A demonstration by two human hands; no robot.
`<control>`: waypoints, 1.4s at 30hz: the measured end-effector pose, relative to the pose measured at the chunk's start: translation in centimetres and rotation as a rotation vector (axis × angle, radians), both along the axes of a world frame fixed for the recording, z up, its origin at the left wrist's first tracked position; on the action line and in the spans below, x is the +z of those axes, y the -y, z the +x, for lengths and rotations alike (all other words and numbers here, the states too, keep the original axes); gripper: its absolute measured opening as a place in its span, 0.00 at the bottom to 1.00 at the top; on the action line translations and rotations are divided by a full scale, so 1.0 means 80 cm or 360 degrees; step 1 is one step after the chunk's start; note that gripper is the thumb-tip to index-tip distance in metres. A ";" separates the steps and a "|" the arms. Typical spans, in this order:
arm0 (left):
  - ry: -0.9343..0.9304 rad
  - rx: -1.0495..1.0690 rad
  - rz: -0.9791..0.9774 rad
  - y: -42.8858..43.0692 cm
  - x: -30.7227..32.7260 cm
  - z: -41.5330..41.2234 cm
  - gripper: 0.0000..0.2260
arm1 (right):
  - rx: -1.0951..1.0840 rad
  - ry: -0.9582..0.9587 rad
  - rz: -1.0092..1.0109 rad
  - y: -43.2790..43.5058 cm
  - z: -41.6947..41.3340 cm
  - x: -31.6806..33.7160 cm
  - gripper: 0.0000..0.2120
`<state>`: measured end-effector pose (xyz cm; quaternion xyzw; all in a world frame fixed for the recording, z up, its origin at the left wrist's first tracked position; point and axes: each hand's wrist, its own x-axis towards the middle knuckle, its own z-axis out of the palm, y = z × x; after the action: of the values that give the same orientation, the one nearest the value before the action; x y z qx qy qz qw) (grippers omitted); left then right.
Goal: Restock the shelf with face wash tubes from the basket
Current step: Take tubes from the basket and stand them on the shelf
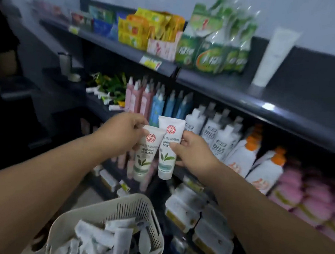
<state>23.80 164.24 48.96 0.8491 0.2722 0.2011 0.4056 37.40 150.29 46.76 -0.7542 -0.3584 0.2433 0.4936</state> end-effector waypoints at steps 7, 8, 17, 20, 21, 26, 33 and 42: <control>0.0171 -0.0281 0.0120 0.069 0.167 0.058 0.05 | -0.0197 0.0302 0.0192 0.092 0.030 0.162 0.06; 0.0205 -0.0311 0.0145 0.079 0.186 0.069 0.04 | -0.0232 0.0319 0.0224 0.105 0.038 0.179 0.06; 0.0394 -0.0528 0.0153 0.159 0.289 0.208 0.05 | -0.0507 0.0463 0.0305 0.218 0.146 0.280 0.08; 0.0383 -0.0571 0.0107 0.176 0.297 0.269 0.06 | -0.0607 0.0449 0.0303 0.249 0.197 0.294 0.07; 0.0376 -0.0575 0.0096 0.179 0.297 0.287 0.06 | -0.0636 0.0441 0.0298 0.257 0.212 0.297 0.07; 0.0341 -0.0621 0.0097 0.203 0.307 0.383 0.05 | -0.0765 0.0366 0.0279 0.290 0.304 0.301 0.08; 0.0471 -0.0637 -0.0008 0.231 0.333 0.485 0.07 | -0.0837 0.0322 0.0221 0.326 0.394 0.302 0.08; 0.0443 -0.0517 0.0051 0.240 0.307 0.585 0.05 | -0.0830 0.0357 0.0096 0.337 0.447 0.300 0.08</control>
<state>70.64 145.03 73.53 0.8522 0.0699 0.2528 0.4526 73.15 123.31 70.77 -0.8281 -0.2116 0.0124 0.5190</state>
